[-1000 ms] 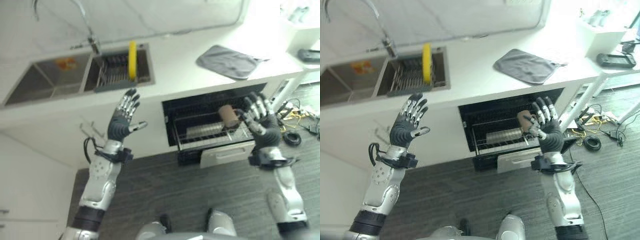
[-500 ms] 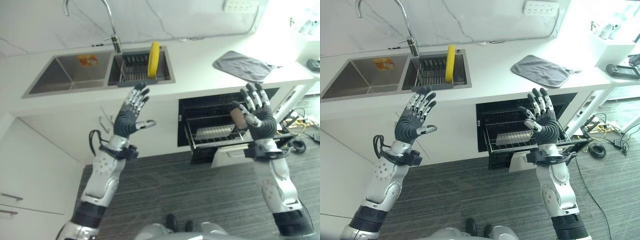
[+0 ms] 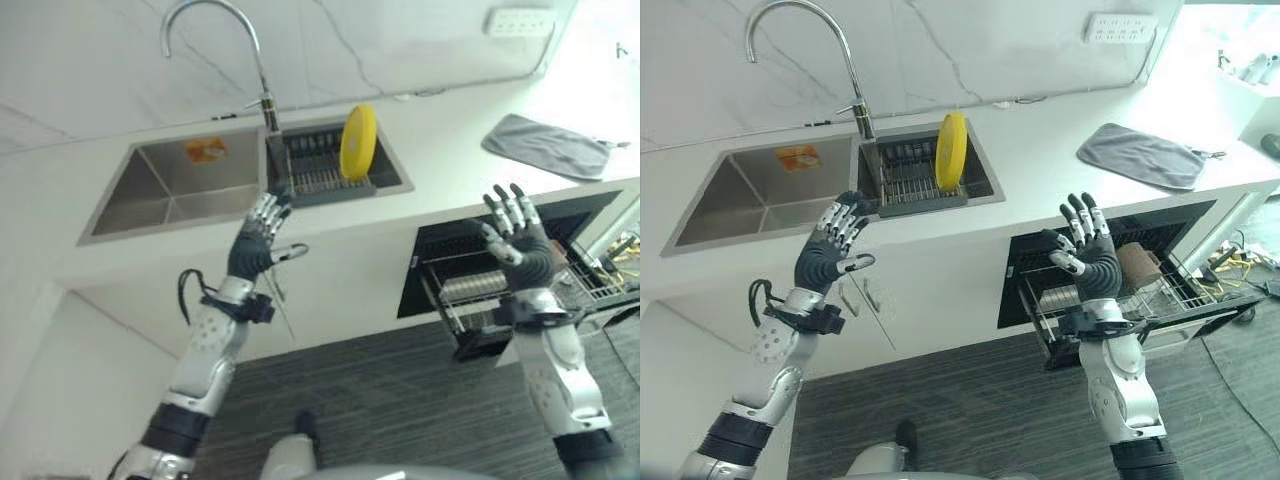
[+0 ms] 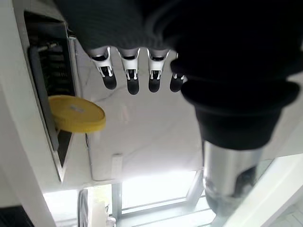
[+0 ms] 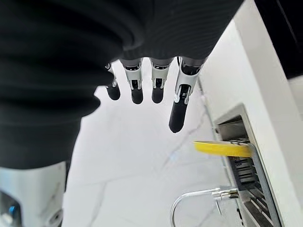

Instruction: Place the dishes in the dishwasher.

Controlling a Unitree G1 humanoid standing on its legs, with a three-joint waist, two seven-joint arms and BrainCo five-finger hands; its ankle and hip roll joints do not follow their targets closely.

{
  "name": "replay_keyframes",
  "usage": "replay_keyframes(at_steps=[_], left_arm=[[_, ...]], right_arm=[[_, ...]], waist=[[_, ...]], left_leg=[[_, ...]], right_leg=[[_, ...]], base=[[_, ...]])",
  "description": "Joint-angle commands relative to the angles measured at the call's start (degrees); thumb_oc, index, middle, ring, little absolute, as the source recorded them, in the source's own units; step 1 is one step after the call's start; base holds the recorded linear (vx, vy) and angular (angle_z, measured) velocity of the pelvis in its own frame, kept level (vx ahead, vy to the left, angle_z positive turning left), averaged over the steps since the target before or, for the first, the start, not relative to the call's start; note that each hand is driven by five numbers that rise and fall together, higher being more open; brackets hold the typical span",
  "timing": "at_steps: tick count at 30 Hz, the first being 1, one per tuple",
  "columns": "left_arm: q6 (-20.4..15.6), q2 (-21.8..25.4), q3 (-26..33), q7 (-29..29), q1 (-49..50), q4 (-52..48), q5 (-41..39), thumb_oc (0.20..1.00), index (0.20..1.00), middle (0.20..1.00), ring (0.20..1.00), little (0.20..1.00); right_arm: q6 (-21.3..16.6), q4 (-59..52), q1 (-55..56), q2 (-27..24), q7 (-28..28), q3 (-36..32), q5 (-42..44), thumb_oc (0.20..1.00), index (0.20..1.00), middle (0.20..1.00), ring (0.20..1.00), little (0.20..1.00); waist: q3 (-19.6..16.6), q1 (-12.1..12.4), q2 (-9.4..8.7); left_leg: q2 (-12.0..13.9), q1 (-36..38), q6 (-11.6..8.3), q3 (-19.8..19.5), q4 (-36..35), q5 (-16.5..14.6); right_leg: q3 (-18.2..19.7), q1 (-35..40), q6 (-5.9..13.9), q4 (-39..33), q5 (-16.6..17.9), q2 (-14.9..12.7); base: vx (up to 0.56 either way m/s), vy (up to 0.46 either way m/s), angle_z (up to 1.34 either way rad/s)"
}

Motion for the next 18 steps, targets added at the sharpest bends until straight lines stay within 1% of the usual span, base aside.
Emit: replay_keyframes(at_steps=[1,3,4,5,6,7,8,9,10,12,13,15,18], left_arm=[[-1.31,-0.38,0.95,-1.18,-0.3,-3.61,0.75,1.0,1.0,1.0,1.0,1.0],[-1.0,-0.27,1.07,-1.77,-0.74,-3.35,0.89,1.0,1.0,1.0,1.0,1.0],[-0.88,-0.43,1.68,-2.43,-0.51,-3.3,1.21,1.0,1.0,1.0,1.0,1.0],[-0.89,-0.37,2.08,-2.78,-0.26,-3.21,1.42,1.0,1.0,1.0,1.0,1.0],[-0.82,-0.2,2.36,-2.9,-0.08,-3.28,2.09,1.0,1.0,1.0,1.0,1.0],[-0.94,0.07,2.46,-3.06,-0.05,-3.32,2.26,1.0,1.0,1.0,1.0,1.0],[-1.33,0.58,3.41,-2.65,0.77,-4.39,2.9,1.0,1.0,1.0,1.0,1.0],[-1.1,0.75,3.98,-2.3,0.82,-5.06,3.31,1.0,1.0,1.0,1.0,1.0],[-1.1,0.78,3.97,-2.28,0.73,-5.12,3.42,1.0,1.0,1.0,1.0,1.0],[-1.31,0.84,3.15,-1.94,-0.53,-4.92,4.0,1.0,1.0,1.0,1.0,1.0],[-1.05,0.82,2.91,-1.4,-0.6,-5.29,3.99,1.0,1.0,1.0,1.0,1.0],[-0.56,0.52,2.91,-1.35,-0.27,-5.63,4.03,1.0,1.0,1.0,1.0,1.0],[-0.82,0.17,2.77,-1.7,0.83,-5.77,4.18,1.0,1.0,1.0,1.0,1.0]], right_arm=[[-3.38,-1.34,-3.64,-2.12,1.46,-1.94,2.51,1.0,1.0,1.0,1.0,1.0],[-3.4,-1.38,-3.99,-1.63,1.51,-1.55,2.07,1.0,1.0,1.0,1.0,1.0],[-3.16,-2.49,-4.09,-0.54,1.13,-0.96,1.04,1.0,1.0,1.0,1.0,1.0],[-2.84,-3.1,-3.94,-0.2,0.74,-0.86,0.73,1.0,1.0,1.0,1.0,1.0],[-2.71,-3.32,-3.98,0.38,0.38,-0.79,0.83,1.0,1.0,1.0,1.0,1.0],[-2.64,-3.54,-3.86,0.53,-0.01,-0.88,1.2,1.0,1.0,1.0,1.0,1.0],[-1.81,-4.67,-3.8,1.6,0.05,-0.59,2.0,1.0,1.0,1.0,1.0,1.0],[-1.63,-4.58,-4.36,1.74,0.64,-0.31,2.33,1.0,1.0,1.0,1.0,1.0],[-1.8,-4.37,-4.55,1.73,0.73,-0.22,2.38,1.0,1.0,1.0,1.0,1.0],[-3.76,-2.89,-5.43,1.34,0.44,0.23,2.31,1.0,1.0,1.0,1.0,1.0],[-4.37,-2.46,-5.62,1.43,0.47,0.48,2.32,1.0,1.0,1.0,1.0,1.0],[-4.69,-2.43,-5.79,1.56,-0.02,0.85,1.99,1.0,1.0,1.0,1.0,1.0],[-4.36,-3.53,-5.38,1.82,-1.95,1.18,1.28,1.0,1.0,1.0,1.0,1.0]], waist=[[-2.35,1.89,1.7],[-2.39,2.5,1.66],[-2.26,3.13,1.98],[-2.22,3.35,2.15],[-1.93,3.24,2.46],[-1.71,3.18,2.6],[-0.31,2.77,2.52],[0.05,3.2,2.38],[0.18,3.28,2.34],[0.24,3.05,2.11],[0.02,3.02,1.88],[-0.43,3.13,1.62],[-1.09,2.86,1.39]], left_leg=[[2.39,-0.7,-2.86,-6.19,-6.13,4.77],[1.07,0.2,-1.88,-6.23,-6.43,4.41],[0.15,1.83,-0.52,-5.45,-7.25,3.83],[0.03,2.77,0.03,-4.88,-7.94,3.62],[0.15,4.76,0.49,-4.06,-9.51,3.45],[0.29,5.73,0.45,-3.62,-10.45,3.47],[1.61,8.72,-0.44,0.56,-11.22,2.71],[2.19,9.25,-0.8,3.0,-11.37,2.44],[2.24,9.38,-0.79,3.3,-11.44,2.38],[1.9,9.23,-0.29,2.76,-11.9,2.06],[1.78,9.23,-0.37,3.05,-11.96,1.89],[1.84,9.31,-0.54,3.63,-12.0,1.73],[2.17,9.68,-0.99,3.69,-11.99,1.53]], right_leg=[[-4.77,2.17,-2.08,-2.26,-4.09,9.71],[-5.91,1.56,-1.43,-0.77,-3.35,8.64],[-8.46,-1.17,-1.19,3.18,-0.69,7.53],[-9.44,-2.81,-1.22,5.26,0.41,7.1],[-10.2,-5.62,-1.52,6.58,1.8,7.79],[-10.4,-6.62,-1.63,5.91,1.66,8.75],[-14.92,-10.36,-1.23,1.25,5.53,8.76],[-17.14,-9.62,-0.99,-0.6,5.74,7.87],[-17.22,-9.42,-1.0,-1.15,5.88,7.86],[-15.49,-9.92,-1.11,-3.18,6.47,8.79],[-15.45,-9.76,-0.95,-4.45,6.57,9.11],[-15.75,-8.99,-0.96,-6.62,6.82,9.4],[-14.9,-7.51,-1.93,-9.14,6.71,10.46]], base=[[0.3,0.377,-0.17],[0.21,0.269,-0.08],[0.13,0.197,-0.03],[0.15,0.194,-0.28],[0.1,0.077,-0.65],[0.07,-0.046,-0.79],[0.02,-0.112,-0.66],[-0.01,-0.125,-0.47],[-0.05,-0.11,-0.35],[-0.03,-0.129,-0.12],[0.01,-0.113,0.08],[0.03,-0.123,0.09],[0.04,-0.166,-0.13]])
